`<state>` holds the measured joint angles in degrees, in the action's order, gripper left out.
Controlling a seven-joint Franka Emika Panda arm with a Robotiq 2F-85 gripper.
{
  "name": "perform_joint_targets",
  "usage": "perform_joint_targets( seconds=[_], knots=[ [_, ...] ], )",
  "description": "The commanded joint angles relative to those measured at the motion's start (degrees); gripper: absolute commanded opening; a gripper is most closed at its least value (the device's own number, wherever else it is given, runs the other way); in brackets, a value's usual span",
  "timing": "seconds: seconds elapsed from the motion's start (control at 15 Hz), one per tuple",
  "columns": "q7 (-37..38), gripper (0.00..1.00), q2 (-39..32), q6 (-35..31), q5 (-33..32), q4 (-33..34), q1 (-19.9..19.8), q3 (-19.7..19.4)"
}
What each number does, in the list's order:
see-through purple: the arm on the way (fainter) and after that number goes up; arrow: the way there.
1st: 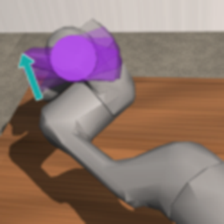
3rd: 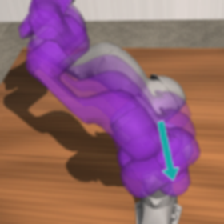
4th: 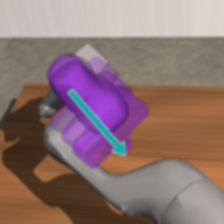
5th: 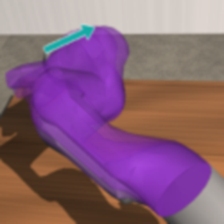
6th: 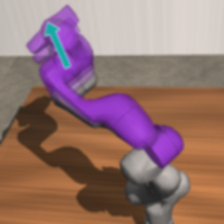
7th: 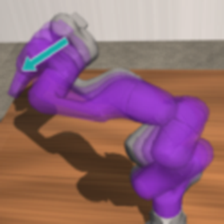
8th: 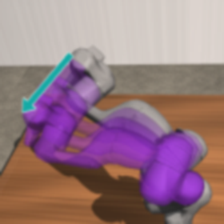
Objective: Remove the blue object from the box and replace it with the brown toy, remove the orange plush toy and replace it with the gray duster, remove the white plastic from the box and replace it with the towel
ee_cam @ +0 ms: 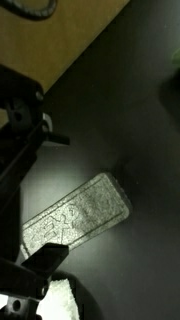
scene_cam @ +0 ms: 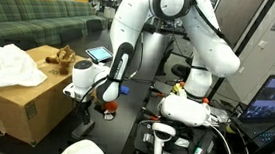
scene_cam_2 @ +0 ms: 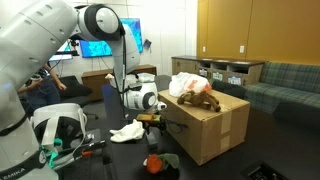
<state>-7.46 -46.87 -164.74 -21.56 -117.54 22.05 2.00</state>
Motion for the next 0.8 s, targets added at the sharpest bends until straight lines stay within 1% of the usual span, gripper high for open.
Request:
perform_joint_targets(
  seconds=[0.0,0.53,0.73],
  knots=[
    [-3.6,1.00,-1.6,-2.0,-2.5,1.3,-0.7,-0.5],
    [-10.9,1.00,-5.4,-1.4,-1.6,2.9,-6.0,3.4],
    [-12.5,1.00,-6.6,-1.0,-1.3,3.7,-7.8,4.9]
  ],
)
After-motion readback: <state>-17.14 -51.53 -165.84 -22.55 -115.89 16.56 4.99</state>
